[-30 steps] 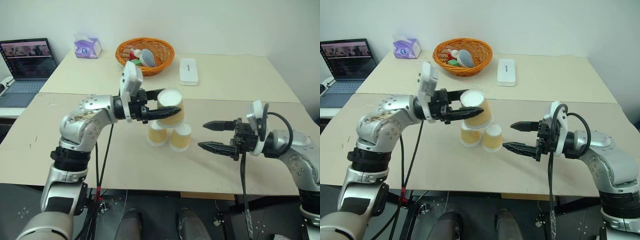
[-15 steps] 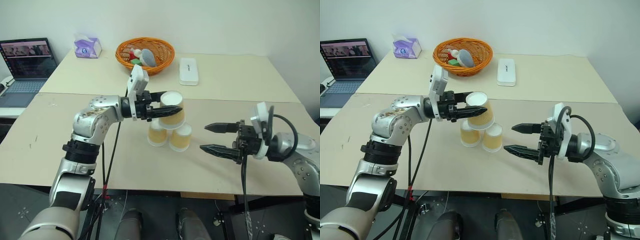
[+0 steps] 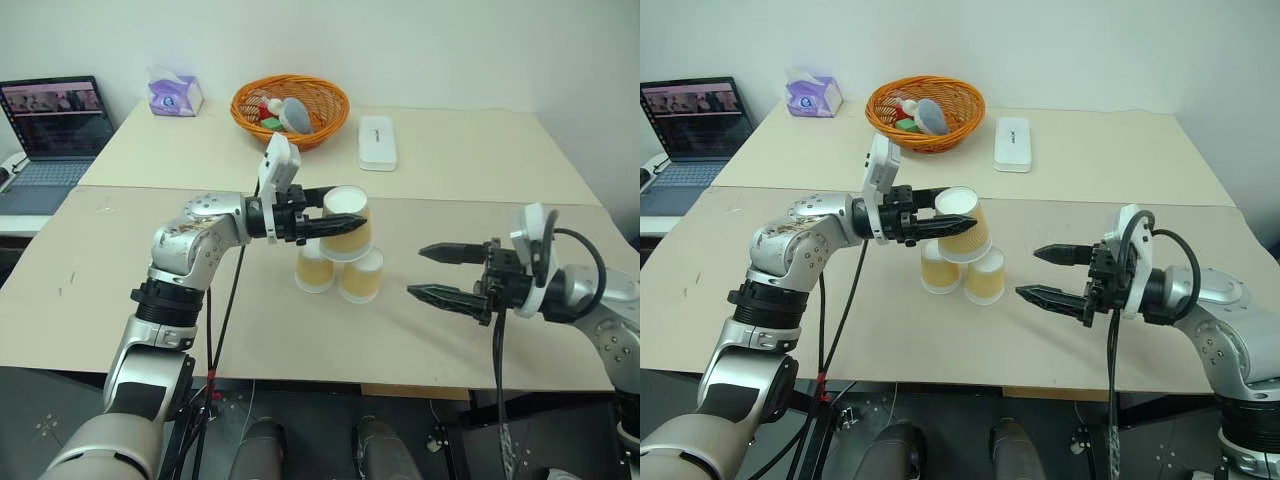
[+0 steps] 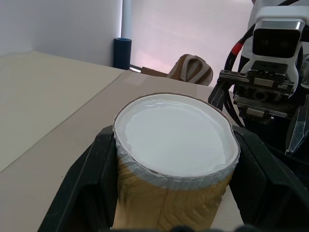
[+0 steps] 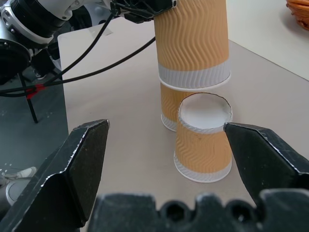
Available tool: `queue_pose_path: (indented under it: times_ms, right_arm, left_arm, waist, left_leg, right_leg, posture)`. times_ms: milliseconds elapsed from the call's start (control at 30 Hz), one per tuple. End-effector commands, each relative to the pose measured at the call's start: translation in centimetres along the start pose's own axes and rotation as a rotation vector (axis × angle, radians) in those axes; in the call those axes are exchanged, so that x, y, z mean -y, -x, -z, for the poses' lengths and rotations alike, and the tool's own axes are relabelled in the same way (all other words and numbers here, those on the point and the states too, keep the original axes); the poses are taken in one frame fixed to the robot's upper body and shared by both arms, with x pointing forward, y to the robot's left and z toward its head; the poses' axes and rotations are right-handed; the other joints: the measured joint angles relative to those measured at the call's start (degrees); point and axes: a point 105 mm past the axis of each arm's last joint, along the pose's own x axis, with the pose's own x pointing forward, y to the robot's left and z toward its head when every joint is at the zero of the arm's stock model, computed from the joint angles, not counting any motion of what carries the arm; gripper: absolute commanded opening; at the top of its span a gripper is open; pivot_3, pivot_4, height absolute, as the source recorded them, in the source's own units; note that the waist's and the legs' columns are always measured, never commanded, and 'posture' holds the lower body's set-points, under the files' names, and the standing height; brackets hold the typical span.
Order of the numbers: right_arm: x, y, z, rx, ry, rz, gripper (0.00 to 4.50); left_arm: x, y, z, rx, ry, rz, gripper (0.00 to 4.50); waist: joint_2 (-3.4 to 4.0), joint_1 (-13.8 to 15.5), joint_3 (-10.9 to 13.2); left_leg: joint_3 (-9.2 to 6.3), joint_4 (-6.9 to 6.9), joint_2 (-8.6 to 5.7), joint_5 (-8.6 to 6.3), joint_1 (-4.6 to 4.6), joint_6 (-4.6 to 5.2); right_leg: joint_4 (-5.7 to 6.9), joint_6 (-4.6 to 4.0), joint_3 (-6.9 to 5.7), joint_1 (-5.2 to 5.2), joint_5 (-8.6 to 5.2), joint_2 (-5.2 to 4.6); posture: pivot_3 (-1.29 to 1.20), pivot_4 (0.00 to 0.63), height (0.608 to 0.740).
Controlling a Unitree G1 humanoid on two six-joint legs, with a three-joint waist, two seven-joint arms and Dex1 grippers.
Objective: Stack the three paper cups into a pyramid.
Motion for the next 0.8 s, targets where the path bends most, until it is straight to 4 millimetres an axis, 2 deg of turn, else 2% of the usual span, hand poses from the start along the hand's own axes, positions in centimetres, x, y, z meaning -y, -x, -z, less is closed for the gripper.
queue_pose_path:
  times_ms: [33,233,667,700,800]
  right_arm:
    - [0.08,0.59,-1.2,0.032,0.038,0.019,4.5]
    - [0.12,0.43,-1.1,0.031,0.032,0.022,4.5]
    - [0.1,0.55,-1.13,0.028,0.024,0.03,4.5]
    - [0.11,0.55,-1.14,0.03,0.022,0.031,4.5]
    - [0.2,0.66,-1.16,0.032,0.02,0.039,4.5]
  left_arm:
    - [0.08,0.22,-1.49,0.033,-0.046,0.006,2.58]
    - [-0.57,0.4,-1.46,0.028,-0.055,-0.022,2.58]
    - [-0.62,0.07,-0.99,0.025,-0.057,-0.023,2.58]
    - [-0.56,0.09,-1.04,0.029,-0.052,-0.018,3.58]
    - [-0.76,0.05,-1.21,0.031,-0.069,-0.036,4.46]
  waist:
    - [0.0,0.01,0.0]
    - [0.0,0.0,0.0]
    - [0.0,0.02,0.0]
    - [0.0,0.01,0.0]
    - [0.0,0.02,0.0]
  left_leg:
    - [0.0,0.0,0.0,0.0,0.0,0.0]
    - [0.0,0.0,0.0,0.0,0.0,0.0]
    - [0.0,0.0,0.0,0.0,0.0,0.0]
    - [0.0,0.0,0.0,0.0,0.0,0.0]
    - [0.0,0.0,0.0,0.0,0.0,0.0]
  right_leg:
    - [0.0,0.0,0.0,0.0,0.0,0.0]
    - [0.0,0.0,0.0,0.0,0.0,0.0]
    - [0.0,0.0,0.0,0.0,0.0,0.0]
    - [0.0,0.0,0.0,0.0,0.0,0.0]
    - [0.0,0.0,0.0,0.0,0.0,0.0]
  posture:
    - [0.0,0.15,0.666]
    - [0.0,0.15,0.666]
    - [0.0,0.15,0.666]
    - [0.0,0.15,0.666]
    - [0.0,0.15,0.666]
